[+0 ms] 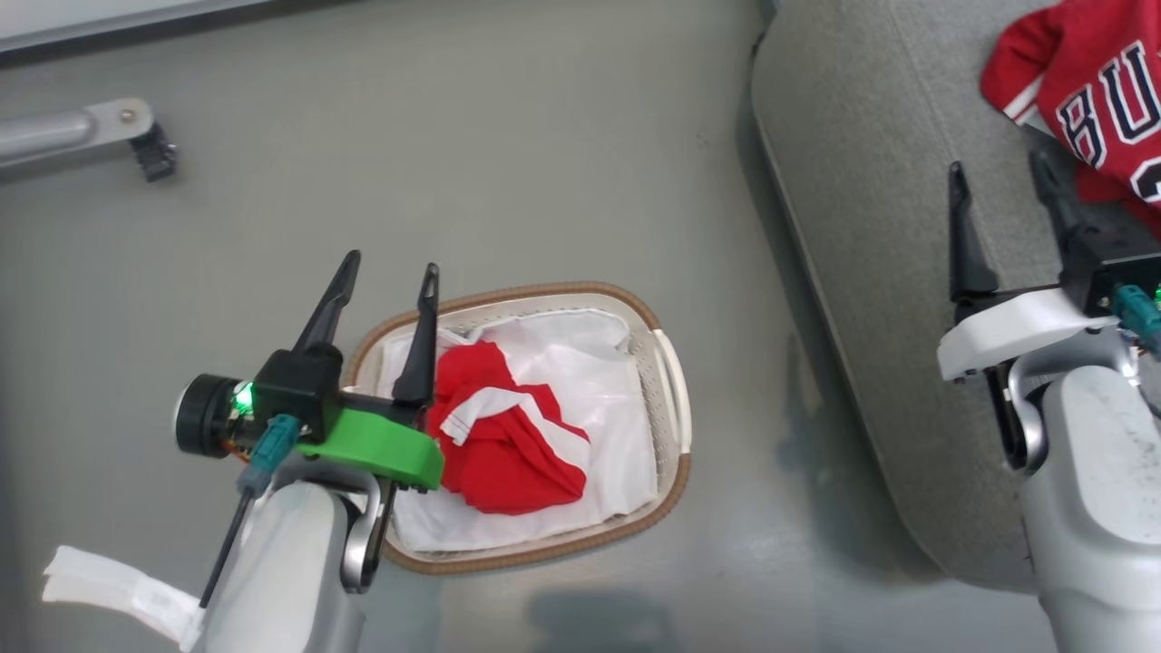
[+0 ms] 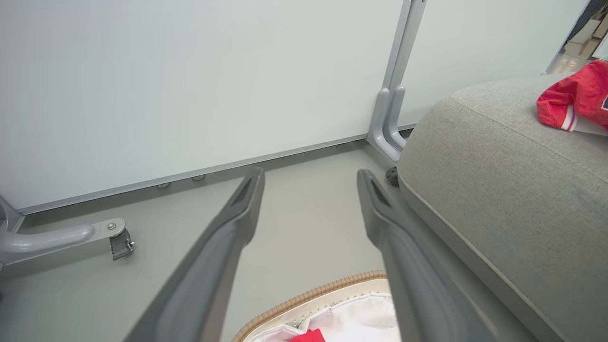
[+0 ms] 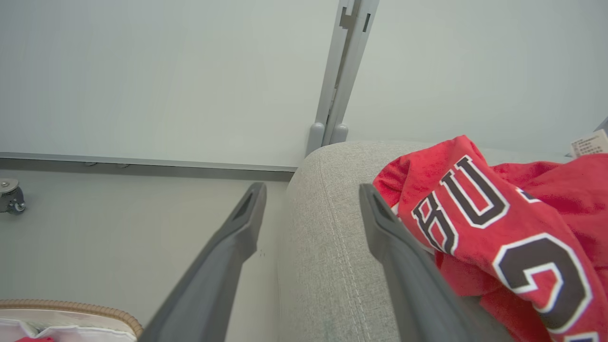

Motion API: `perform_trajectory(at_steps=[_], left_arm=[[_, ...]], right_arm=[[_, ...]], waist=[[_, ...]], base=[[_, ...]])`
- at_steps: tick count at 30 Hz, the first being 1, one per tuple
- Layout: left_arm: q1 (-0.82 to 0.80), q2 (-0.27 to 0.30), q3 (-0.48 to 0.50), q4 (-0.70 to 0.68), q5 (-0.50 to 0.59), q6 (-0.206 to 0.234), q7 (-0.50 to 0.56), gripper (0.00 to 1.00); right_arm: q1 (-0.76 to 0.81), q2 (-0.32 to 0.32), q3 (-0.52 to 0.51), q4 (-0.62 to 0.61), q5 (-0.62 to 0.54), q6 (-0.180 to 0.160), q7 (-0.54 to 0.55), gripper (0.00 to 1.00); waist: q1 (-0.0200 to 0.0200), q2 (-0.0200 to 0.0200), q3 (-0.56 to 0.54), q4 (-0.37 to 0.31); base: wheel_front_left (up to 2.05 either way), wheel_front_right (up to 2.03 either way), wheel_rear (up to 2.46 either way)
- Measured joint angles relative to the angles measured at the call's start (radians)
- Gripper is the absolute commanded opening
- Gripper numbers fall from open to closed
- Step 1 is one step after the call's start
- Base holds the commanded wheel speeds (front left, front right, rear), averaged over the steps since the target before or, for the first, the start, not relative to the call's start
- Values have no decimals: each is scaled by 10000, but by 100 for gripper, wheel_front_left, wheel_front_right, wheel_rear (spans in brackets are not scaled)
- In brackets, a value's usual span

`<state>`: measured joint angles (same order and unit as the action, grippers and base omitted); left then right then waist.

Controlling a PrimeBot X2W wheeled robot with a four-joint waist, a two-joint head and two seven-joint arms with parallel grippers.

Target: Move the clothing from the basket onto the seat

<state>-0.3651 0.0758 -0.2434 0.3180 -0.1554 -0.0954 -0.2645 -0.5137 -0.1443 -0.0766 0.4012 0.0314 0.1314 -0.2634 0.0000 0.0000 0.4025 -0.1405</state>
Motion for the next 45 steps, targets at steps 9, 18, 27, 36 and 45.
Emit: perform_trajectory(at_steps=[9,18,27,36,45], left_arm=[[656,-196,1087,-71,249,123,0,100],[1450,-242,1791,-213,435,174,0,100],[2321,-253,2057,-479,525,48,0,100],[3045,-261,2132,-510,508,-73,0,100],[3746,-261,2132,-623,451,-102,0,100]], right_arm=[[499,313,686,-54,82,0,2,100],[1294,558,915,-211,217,0,2,100],[2133,848,823,-424,282,0,2,100],[2847,922,1041,-460,284,0,2,100],[3441,945,1083,-558,525,0,2,100]], waist=[[0,0,-799,730],[0,0,-1527,1118],[0,0,-2216,1274],[0,0,-2823,1192],[0,0,-3193,1211]], base=[[0,0,0],[0,0,0],[0,0,0],[0,0,0],[0,0,0]])
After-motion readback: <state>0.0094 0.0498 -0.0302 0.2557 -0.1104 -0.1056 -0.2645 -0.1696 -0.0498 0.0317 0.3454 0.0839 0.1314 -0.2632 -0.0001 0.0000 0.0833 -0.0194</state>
